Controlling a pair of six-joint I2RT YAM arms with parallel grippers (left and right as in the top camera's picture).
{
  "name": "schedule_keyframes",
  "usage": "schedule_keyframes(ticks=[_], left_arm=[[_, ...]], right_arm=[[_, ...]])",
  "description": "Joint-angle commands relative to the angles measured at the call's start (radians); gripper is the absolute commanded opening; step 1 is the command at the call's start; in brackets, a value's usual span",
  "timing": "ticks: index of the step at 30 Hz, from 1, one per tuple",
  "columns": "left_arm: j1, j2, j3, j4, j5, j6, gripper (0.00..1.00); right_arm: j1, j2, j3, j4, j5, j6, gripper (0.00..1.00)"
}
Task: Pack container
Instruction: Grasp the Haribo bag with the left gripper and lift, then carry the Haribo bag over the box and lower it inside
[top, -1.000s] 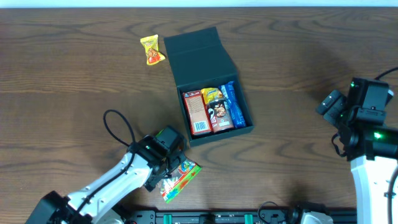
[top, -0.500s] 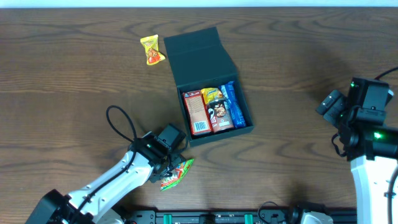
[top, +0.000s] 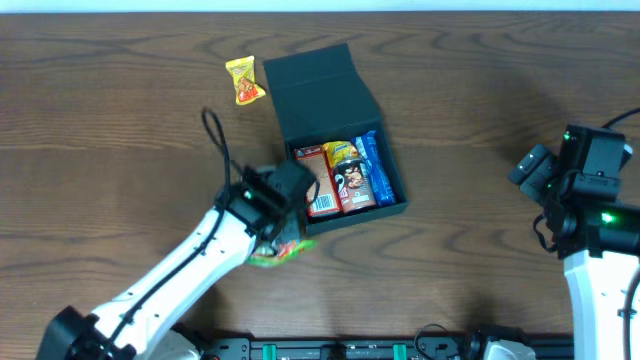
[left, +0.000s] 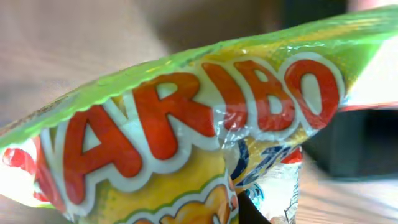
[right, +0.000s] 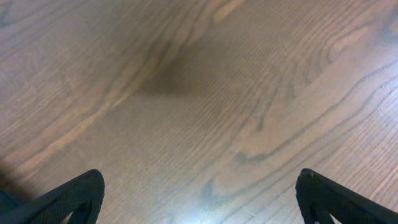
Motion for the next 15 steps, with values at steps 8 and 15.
schedule_keyframes(ticks=[8, 15], left_arm=[[0.002, 0.004, 0.167, 0.148, -0.043, 0.068, 0.08], [0.002, 0.074, 0.167, 0.297, -0.030, 0.022, 0.10]], right_arm=[[-0.011, -0.001, -0.002, -0.002, 0.017, 0.018, 0.99], [-0.011, -0.001, -0.002, -0.002, 0.017, 0.018, 0.99]])
